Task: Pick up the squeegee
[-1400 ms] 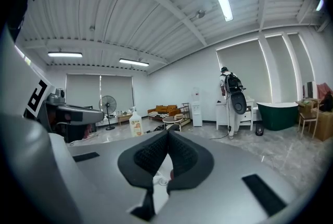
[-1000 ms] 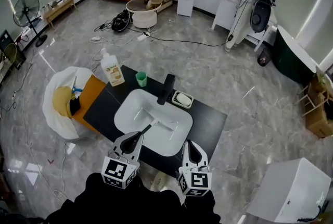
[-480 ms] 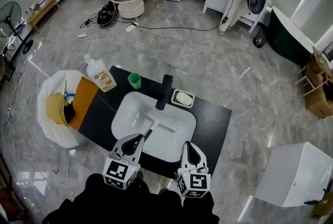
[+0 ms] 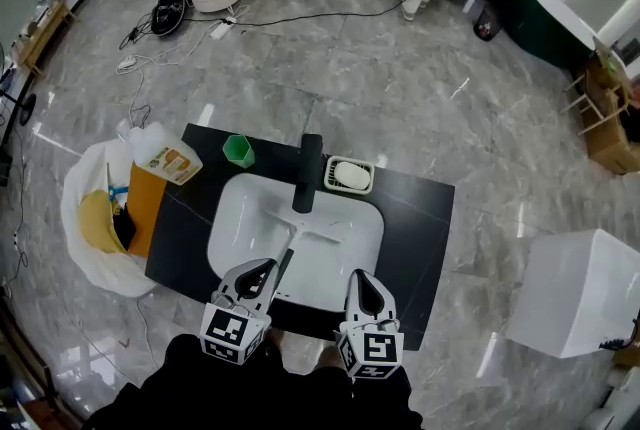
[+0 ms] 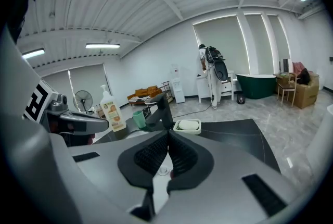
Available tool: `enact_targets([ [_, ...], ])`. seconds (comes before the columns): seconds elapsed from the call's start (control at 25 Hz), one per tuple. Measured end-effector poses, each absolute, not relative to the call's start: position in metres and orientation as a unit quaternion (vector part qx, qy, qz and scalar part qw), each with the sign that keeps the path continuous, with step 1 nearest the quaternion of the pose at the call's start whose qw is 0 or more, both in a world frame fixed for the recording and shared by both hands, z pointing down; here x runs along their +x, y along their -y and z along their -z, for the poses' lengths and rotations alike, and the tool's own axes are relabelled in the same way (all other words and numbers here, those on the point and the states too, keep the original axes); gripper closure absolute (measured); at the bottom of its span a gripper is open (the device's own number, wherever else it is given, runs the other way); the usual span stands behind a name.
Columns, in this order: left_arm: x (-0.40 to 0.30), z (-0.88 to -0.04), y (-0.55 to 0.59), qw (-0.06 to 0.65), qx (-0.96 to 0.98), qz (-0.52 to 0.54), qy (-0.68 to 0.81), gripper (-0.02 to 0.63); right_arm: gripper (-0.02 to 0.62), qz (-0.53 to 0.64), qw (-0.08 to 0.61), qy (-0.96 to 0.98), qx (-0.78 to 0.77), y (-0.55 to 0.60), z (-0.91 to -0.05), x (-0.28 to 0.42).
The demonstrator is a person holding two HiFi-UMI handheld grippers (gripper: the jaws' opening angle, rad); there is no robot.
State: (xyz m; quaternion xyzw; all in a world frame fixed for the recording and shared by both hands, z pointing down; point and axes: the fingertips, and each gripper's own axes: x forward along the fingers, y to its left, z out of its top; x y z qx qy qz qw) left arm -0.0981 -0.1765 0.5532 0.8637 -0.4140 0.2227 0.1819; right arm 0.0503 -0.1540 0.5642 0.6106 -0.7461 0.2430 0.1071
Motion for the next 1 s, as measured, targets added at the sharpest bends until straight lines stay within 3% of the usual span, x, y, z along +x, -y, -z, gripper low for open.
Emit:
enact_targets([
  [0.4, -0.093, -0.624, 0.196, 0.219, 0.860, -0.278, 0.367, 0.581, 0.580, -0.290, 0.119, 0.708, 0.632, 0.163, -0.620, 0.052],
  [0.72, -0.096, -0.699, 0.195, 0.317, 0.816, -0.351, 0.332, 0.577, 0.580, -0.306, 0.124, 0.694, 0.639, 0.174, -0.640, 0.057],
  [0.76, -0.096, -0.706, 0.193, 0.325, 0.811, -0.360, 0.327, 0.542, 0.580, -0.308, 0.124, 0.693, 0.640, 0.175, -0.642, 0.058],
  [0.8, -0.095, -0.713, 0.192, 0.333, 0.806, -0.369, 0.321, 0.462, 0.580, -0.309, 0.125, 0.691, 0.641, 0.175, -0.644, 0.059],
  [1.0, -0.092, -0.745, 0.186, 0.358, 0.781, -0.415, 0.301, 0.398, 0.580, -0.317, 0.126, 0.683, 0.646, 0.178, -0.649, 0.066],
])
